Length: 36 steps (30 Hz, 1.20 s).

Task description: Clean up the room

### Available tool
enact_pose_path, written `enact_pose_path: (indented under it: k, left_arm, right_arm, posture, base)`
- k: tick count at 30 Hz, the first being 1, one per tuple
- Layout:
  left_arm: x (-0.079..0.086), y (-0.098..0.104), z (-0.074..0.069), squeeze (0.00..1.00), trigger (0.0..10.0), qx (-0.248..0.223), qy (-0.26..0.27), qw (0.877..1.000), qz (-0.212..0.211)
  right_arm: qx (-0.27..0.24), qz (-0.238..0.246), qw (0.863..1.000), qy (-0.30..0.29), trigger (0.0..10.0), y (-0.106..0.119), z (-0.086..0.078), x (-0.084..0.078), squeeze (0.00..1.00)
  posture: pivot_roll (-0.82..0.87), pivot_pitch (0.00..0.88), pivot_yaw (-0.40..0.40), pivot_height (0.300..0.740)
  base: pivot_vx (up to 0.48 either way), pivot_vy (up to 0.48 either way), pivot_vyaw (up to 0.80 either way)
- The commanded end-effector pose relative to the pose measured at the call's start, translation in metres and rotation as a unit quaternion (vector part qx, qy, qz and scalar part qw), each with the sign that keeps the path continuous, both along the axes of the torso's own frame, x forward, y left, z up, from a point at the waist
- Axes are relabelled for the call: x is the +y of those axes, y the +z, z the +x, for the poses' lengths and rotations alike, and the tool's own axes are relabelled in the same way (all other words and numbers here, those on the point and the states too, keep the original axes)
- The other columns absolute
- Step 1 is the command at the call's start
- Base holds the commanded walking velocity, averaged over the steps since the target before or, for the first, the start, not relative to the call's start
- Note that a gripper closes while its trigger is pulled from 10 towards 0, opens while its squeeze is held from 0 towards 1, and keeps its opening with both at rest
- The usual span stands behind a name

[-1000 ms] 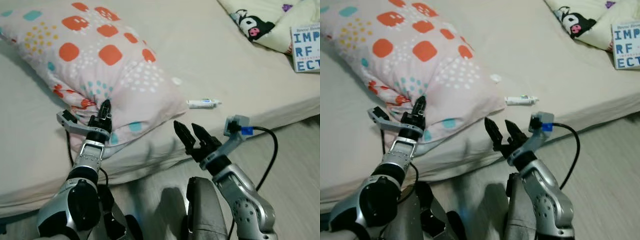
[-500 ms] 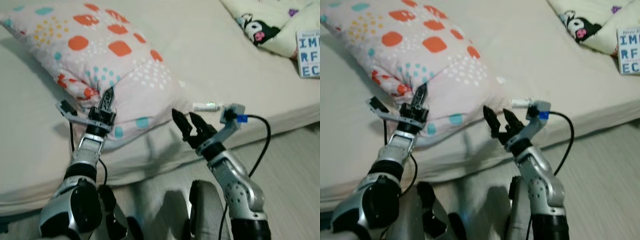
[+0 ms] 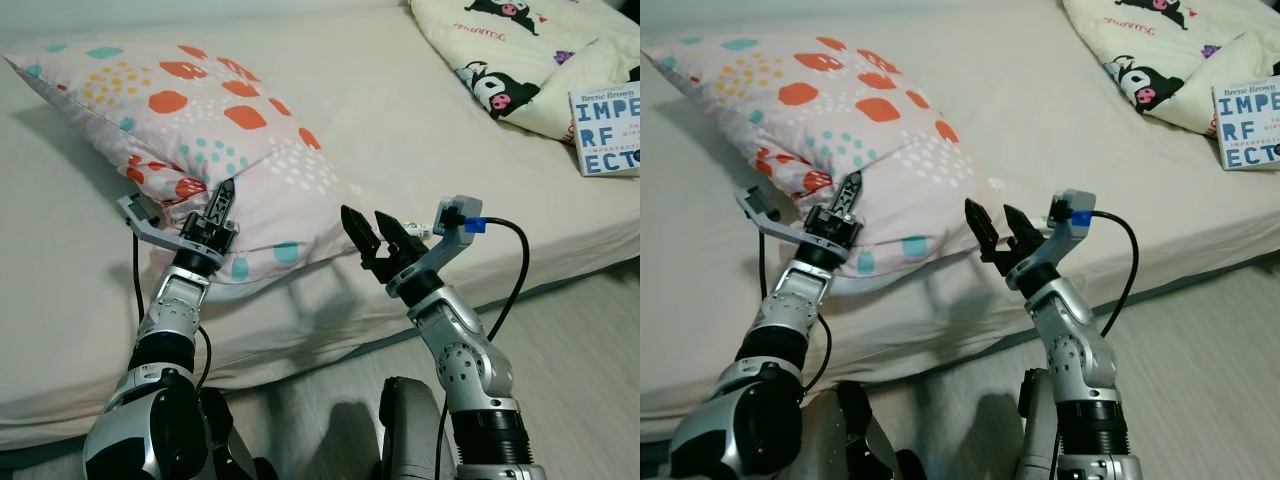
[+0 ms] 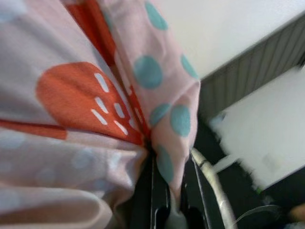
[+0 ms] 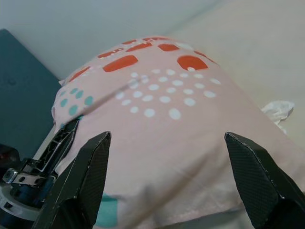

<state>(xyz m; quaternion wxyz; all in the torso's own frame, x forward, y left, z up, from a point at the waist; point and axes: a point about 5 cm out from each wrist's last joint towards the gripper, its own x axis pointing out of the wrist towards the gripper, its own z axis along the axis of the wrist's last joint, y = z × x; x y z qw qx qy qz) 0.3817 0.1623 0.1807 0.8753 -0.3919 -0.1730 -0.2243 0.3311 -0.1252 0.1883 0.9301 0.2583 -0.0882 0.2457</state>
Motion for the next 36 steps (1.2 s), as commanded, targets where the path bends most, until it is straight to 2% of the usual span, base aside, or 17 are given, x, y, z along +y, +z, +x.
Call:
enact_pose_path:
  k: [1,3,5,6,9,12,21,23,28,33,36]
  left_arm:
    - [-0.012,0.008,0.004,0.0,0.0,0.001,0.005,0.998,0.06]
    - [-0.012,0.009,0.005,0.0,0.0,0.001,0.01,0.998,0.07]
    - [-0.01,0.015,0.007,0.0,0.0,0.001,0.033,0.994,0.108]
    - [-0.01,0.015,0.007,0.0,0.0,0.001,0.033,0.994,0.108]
    - [-0.009,0.023,0.01,0.0,0.0,-0.004,0.082,0.976,0.2]
    - [-0.011,0.021,0.009,0.0,0.0,-0.001,0.103,0.963,0.25]
    - [-0.005,0.011,0.008,0.0,0.0,0.026,0.135,0.954,0.265]
    - [-0.002,0.016,0.009,0.0,0.0,0.021,0.152,0.948,0.277]
    - [0.001,0.024,0.011,0.0,0.0,0.012,0.165,0.943,0.289]
    - [0.026,0.07,0.02,0.0,0.0,-0.026,0.222,0.928,0.297]
    - [0.041,0.091,0.02,0.0,0.0,-0.042,0.248,0.92,0.301]
  right_arm:
    - [-0.01,-0.004,1.0,-0.009,10.0,0.001,0.001,-0.003,0.0]
    - [-0.012,-0.004,1.0,-0.008,10.0,0.001,0.001,-0.003,0.0]
    - [-0.016,-0.007,1.0,-0.009,10.0,0.002,0.002,-0.003,0.0]
    - [-0.016,-0.007,1.0,-0.009,10.0,0.002,0.002,-0.003,0.0]
    - [-0.019,-0.008,1.0,-0.011,10.0,0.0,0.003,-0.004,0.0]
    - [-0.02,-0.01,1.0,-0.011,10.0,-0.001,0.003,-0.003,0.0]
    - [-0.022,-0.011,1.0,-0.01,10.0,-0.003,0.003,-0.002,0.0]
    - [-0.025,-0.011,1.0,-0.01,10.0,-0.002,0.003,-0.002,0.0]
    - [-0.028,-0.012,0.999,-0.011,10.0,-0.001,0.004,-0.002,0.0]
    - [-0.032,-0.012,0.999,-0.016,10.0,-0.001,0.004,-0.004,0.0]
    - [-0.034,-0.014,0.999,-0.018,10.0,0.0,0.004,-0.005,0.0]
  posture:
    - [-0.19,0.115,0.046,0.515]
    - [-0.2,0.114,0.046,0.52]
    - [-0.2,0.109,0.049,0.53]
    - [-0.2,0.109,0.049,0.53]
    - [-0.2,0.1,0.052,0.545]
    - [-0.2,0.099,0.053,0.559]
    - [-0.19,0.091,0.052,0.589]
    - [-0.2,0.085,0.053,0.604]
    - [-0.2,0.082,0.055,0.614]
    - [-0.2,0.076,0.062,0.638]
    - [-0.2,0.076,0.063,0.653]
  base:
    - [0.0,0.0,0.0]
    - [0.0,0.0,0.0]
    - [0.0,0.0,0.0]
    - [0.0,0.0,0.0]
    - [0.0,0.0,0.0]
    - [0.0,0.0,0.0]
    - [0.0,0.0,0.0]
    - [0.0,0.0,0.0]
    - [0.0,0.0,0.0]
    - [0.0,0.0,0.0]
    - [0.0,0.0,0.0]
